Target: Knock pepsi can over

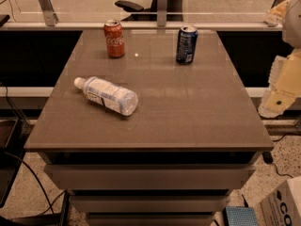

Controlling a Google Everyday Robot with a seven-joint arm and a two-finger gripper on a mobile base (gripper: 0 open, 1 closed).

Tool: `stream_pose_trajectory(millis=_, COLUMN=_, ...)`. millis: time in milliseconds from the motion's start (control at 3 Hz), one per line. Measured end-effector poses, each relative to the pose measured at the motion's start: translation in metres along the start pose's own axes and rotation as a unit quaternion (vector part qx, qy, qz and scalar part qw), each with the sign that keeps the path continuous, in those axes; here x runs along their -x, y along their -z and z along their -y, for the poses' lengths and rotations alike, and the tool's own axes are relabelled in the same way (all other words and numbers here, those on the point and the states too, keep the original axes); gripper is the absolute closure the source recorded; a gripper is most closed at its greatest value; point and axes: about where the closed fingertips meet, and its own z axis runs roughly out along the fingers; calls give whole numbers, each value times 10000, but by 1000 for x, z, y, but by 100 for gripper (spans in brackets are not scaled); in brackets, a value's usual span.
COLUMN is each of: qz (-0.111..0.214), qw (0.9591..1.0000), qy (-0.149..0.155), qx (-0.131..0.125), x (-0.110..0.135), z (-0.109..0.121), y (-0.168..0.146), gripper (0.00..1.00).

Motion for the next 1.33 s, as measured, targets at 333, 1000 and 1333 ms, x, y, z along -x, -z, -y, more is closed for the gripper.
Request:
stream_pose_trajectory(millis=333, qz=0, qw=10000, qy=0, qx=-1, x=0, z=0, y=0, gripper=0)
stream_pose_trajectory(millis=1000, qz=174, qw=9996, qy=-196, qx=-59, x=-2, z=12, y=-10, gripper=0)
stream_pose_trajectory(millis=1333, qz=254, qw=9994, qy=-227, qx=-45, x=-2, z=23, y=-22, gripper=0)
